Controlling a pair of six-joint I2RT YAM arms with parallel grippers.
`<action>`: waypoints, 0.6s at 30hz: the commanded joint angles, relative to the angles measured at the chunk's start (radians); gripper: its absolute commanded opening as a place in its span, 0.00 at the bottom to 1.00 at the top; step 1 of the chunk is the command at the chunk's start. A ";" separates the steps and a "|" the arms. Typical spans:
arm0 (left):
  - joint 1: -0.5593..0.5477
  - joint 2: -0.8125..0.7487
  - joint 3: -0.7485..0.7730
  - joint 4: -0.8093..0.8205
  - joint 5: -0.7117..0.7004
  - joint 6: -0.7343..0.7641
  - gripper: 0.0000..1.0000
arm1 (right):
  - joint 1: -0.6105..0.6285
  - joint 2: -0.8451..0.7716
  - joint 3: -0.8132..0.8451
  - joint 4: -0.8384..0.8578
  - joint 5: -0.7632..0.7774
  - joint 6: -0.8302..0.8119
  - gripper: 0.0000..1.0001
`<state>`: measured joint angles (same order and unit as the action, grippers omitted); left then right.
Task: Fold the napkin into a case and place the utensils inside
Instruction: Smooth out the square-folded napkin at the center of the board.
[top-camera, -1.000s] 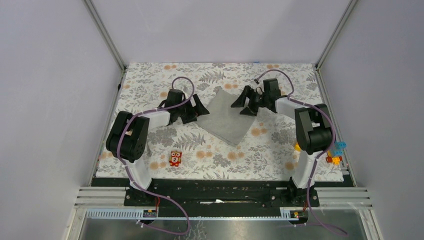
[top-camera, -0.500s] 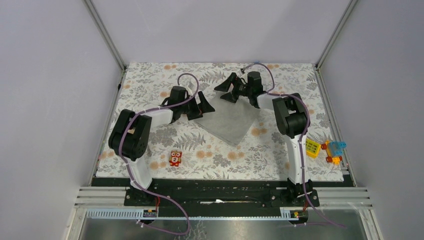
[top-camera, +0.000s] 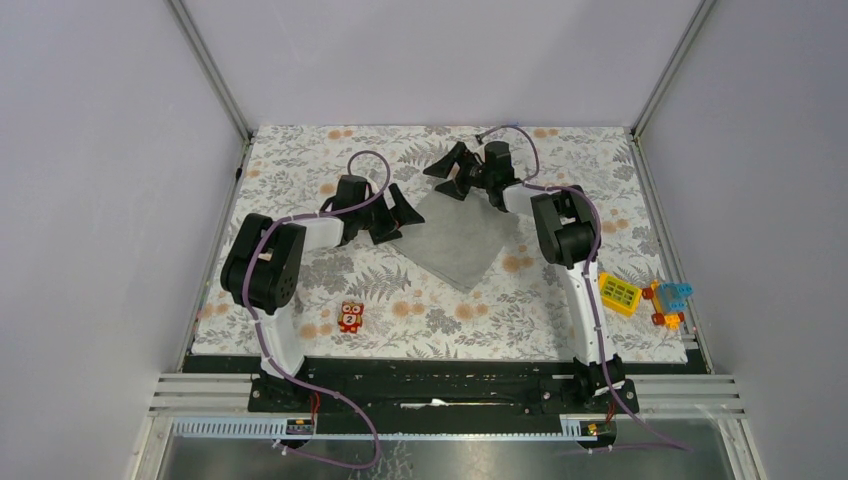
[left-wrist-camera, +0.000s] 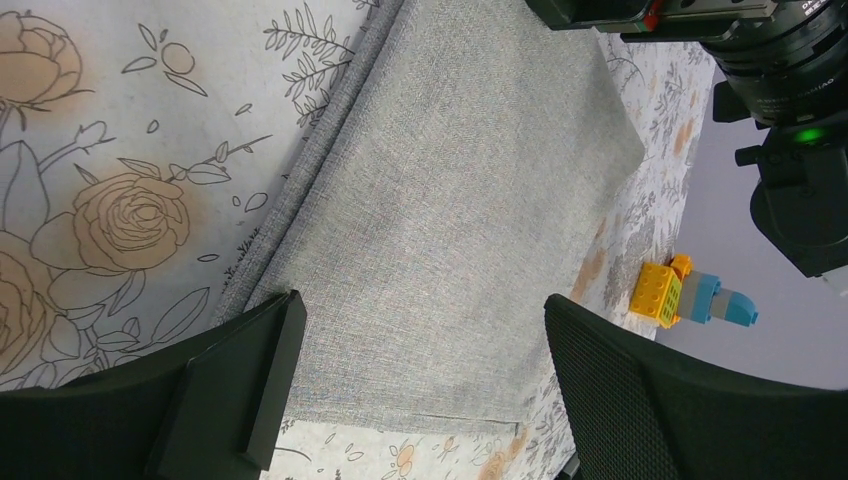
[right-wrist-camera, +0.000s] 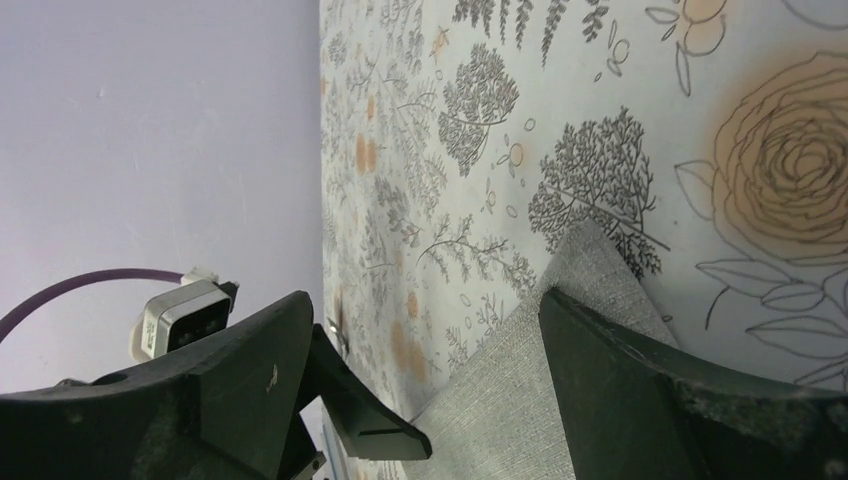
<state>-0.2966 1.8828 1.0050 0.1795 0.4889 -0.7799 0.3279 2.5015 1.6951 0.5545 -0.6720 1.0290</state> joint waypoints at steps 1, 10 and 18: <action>0.031 0.020 -0.034 -0.015 -0.067 0.002 0.96 | 0.017 0.037 0.079 -0.082 0.081 -0.078 0.90; 0.053 0.017 -0.065 0.005 -0.059 -0.022 0.97 | -0.007 0.117 0.165 -0.184 0.114 -0.091 0.90; 0.055 0.024 -0.061 0.000 -0.048 -0.015 0.97 | -0.046 0.214 0.314 -0.209 0.049 -0.065 0.92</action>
<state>-0.2607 1.8828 0.9726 0.2440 0.4881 -0.8211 0.3248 2.6144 1.9217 0.4301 -0.6640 1.0035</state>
